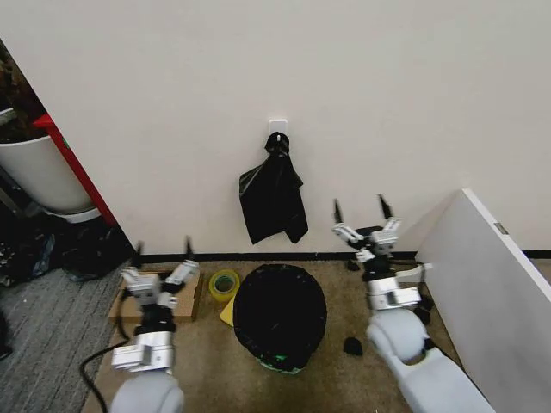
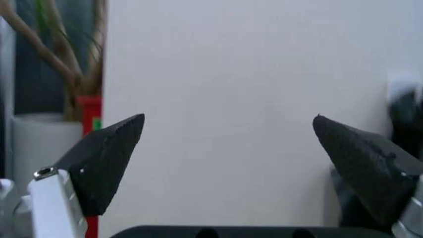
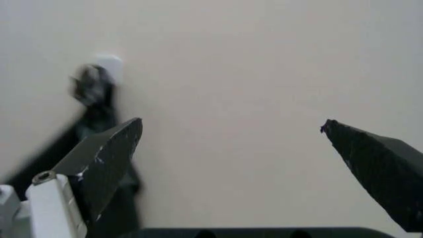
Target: Place the garbage bag over the trash bin.
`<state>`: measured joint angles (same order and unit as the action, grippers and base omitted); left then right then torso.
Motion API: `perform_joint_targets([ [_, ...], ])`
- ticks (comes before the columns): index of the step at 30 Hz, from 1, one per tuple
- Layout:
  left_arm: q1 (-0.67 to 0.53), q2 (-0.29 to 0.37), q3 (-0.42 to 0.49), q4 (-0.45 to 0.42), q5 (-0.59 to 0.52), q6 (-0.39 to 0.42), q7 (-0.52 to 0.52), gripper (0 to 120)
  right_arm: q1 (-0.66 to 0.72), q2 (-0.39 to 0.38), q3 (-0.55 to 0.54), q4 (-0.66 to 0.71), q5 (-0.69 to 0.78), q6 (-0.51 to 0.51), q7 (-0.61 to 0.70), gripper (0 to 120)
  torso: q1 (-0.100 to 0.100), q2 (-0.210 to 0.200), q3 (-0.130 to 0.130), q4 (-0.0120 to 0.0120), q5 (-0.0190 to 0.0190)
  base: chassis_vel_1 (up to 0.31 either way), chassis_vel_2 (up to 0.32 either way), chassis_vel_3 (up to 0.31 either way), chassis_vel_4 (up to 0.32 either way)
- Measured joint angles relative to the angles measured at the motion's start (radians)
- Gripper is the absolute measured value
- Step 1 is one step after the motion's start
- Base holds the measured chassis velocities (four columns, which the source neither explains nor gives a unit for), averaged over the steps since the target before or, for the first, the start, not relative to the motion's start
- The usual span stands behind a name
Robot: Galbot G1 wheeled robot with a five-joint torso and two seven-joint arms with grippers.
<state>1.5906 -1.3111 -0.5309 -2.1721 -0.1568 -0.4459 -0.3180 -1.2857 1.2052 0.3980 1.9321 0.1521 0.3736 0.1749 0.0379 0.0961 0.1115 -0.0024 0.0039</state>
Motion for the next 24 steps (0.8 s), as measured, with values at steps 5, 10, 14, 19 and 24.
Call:
perform_joint_targets([
  [5,0.003,-0.003,-0.027,-0.007,-0.117,-0.012,0.064,100,-0.078,0.037,0.113,0.001,-0.004,-0.027,-0.051,100,0.000,0.000,0.000,0.0001,-0.0001,0.000,0.000,0.000,0.000],
  [10,-0.021,0.023,0.005,0.045,-0.173,0.007,0.076,100,-0.100,0.042,0.139,0.013,0.030,-0.078,-0.048,100,0.000,0.000,0.000,0.0000,-0.0002,0.000,0.000,0.000,0.000],
  [14,-0.025,0.045,0.014,0.071,-0.186,0.014,0.076,100,-0.122,0.030,0.161,0.017,0.075,-0.105,-0.050,100,0.000,0.000,0.000,0.0003,-0.0003,0.000,0.000,0.000,0.000],
  [19,-0.025,0.059,0.017,0.084,-0.186,0.014,0.079,100,-0.181,0.021,0.195,0.030,0.076,-0.076,-0.080,100,0.000,0.000,0.000,0.0000,-0.0002,0.000,0.000,0.000,0.000],
  [24,-0.005,0.049,0.023,0.072,-0.184,0.014,0.080,100,-0.198,0.023,0.197,0.056,0.066,-0.055,-0.091,100,0.000,0.000,0.000,0.0001,-0.0001,0.000,0.000,0.000,0.000],
])
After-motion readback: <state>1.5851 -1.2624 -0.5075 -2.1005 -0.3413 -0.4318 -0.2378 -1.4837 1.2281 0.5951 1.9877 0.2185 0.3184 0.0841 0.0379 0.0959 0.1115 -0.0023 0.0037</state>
